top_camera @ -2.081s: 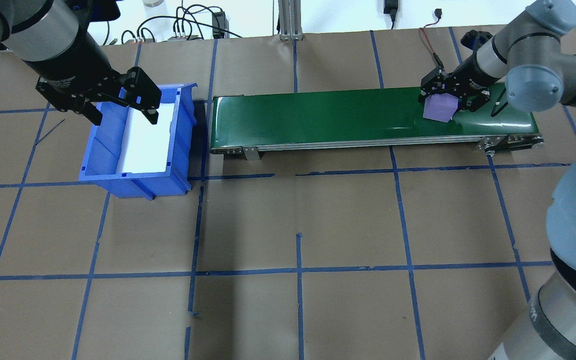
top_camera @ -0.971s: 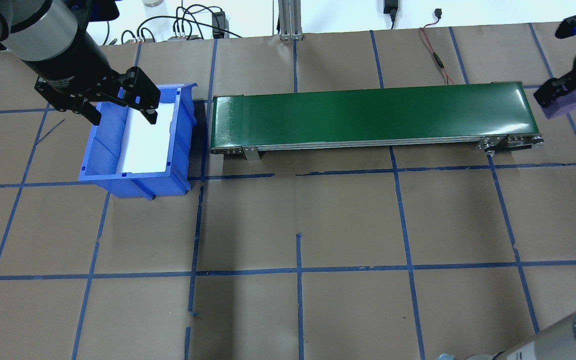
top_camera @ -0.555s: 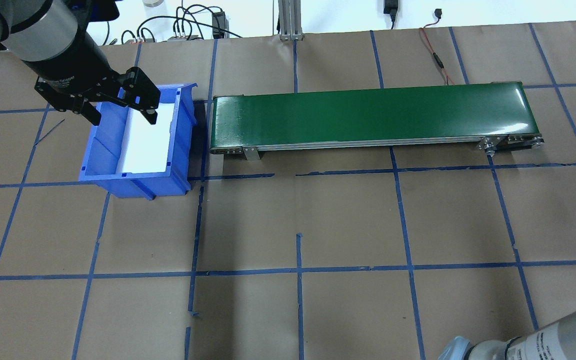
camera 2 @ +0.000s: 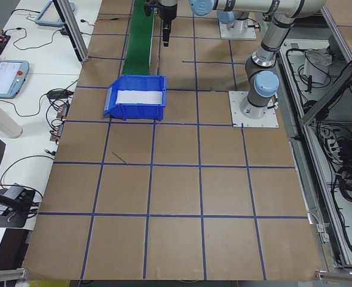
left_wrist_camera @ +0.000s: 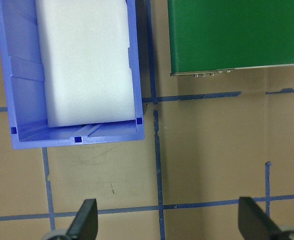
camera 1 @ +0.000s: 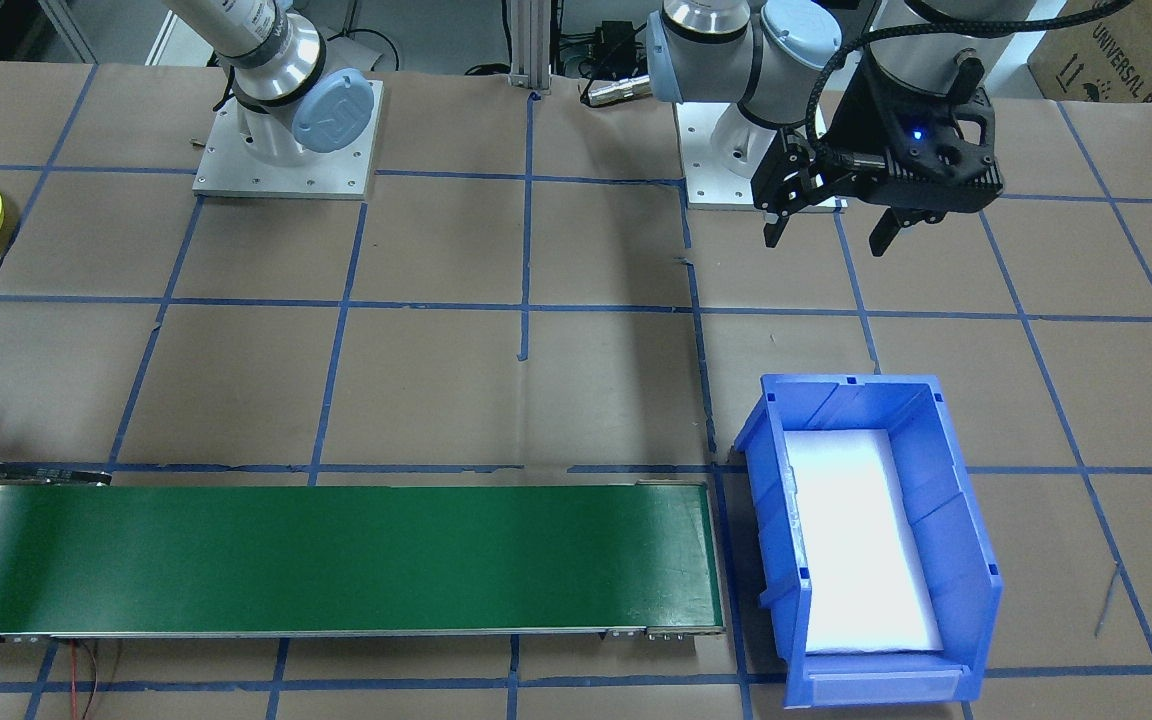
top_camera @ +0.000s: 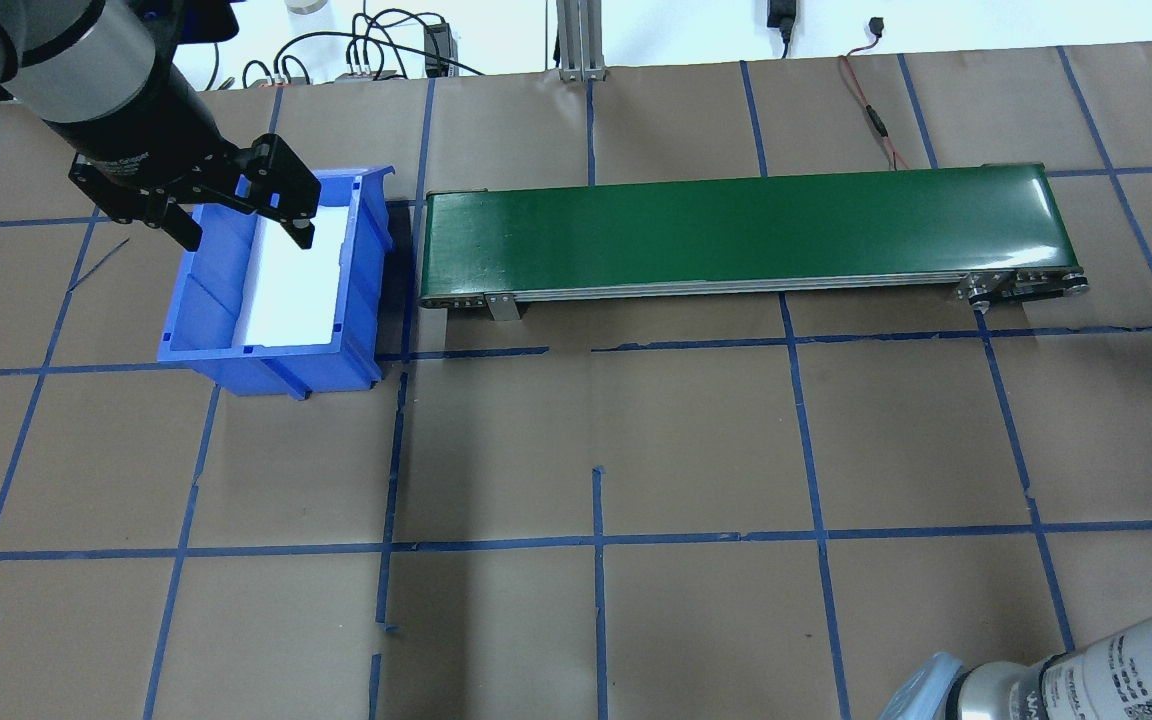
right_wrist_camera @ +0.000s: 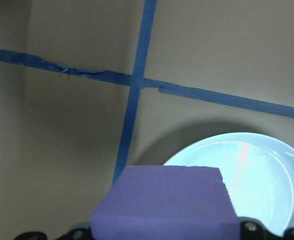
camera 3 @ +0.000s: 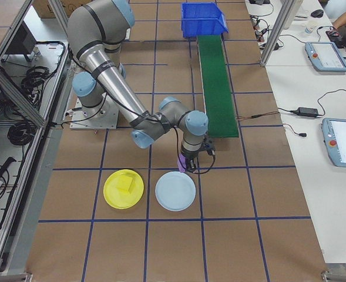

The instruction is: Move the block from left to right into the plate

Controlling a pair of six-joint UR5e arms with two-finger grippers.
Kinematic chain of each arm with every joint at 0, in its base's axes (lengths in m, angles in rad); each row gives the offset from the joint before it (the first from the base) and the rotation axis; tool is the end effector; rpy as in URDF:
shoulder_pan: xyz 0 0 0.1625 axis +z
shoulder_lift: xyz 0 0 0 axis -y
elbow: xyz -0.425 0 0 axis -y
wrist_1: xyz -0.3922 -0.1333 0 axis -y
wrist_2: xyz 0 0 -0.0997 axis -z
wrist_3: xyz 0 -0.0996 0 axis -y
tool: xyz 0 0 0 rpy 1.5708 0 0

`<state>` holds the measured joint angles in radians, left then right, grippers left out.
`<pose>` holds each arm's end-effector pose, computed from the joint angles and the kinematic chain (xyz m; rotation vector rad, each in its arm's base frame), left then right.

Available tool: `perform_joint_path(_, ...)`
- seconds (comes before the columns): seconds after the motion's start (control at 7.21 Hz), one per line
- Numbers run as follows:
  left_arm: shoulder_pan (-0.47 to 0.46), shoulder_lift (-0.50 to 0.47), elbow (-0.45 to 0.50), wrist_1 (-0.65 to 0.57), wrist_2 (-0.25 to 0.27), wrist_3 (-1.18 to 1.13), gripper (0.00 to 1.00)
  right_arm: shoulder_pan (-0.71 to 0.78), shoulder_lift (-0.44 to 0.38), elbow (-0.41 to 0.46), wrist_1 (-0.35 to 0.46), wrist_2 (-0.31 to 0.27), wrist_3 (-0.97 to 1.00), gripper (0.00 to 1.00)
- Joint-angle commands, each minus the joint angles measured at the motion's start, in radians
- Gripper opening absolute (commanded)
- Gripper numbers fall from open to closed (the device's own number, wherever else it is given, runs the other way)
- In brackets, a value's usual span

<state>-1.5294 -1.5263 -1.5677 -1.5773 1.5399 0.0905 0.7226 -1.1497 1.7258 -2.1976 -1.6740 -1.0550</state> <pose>-0.1165 -0.4818 0.5104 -0.0774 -3.1118 0.0670 -0.3741 -0.4939 0.2428 0.3098 -3.0235 -0.0831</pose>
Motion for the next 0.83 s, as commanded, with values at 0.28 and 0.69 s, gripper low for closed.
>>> perform_joint_path(0.28,0.002,0.000,0.000,0.000,0.000,0.002,1.00,-0.103,0.068,-0.008,-0.111,0.014,-0.126,0.56)
perform_joint_path(0.69,0.003,0.000,0.000,0.000,0.002,0.003,1.00,-0.106,0.079,-0.012,-0.113,-0.003,-0.151,1.00)
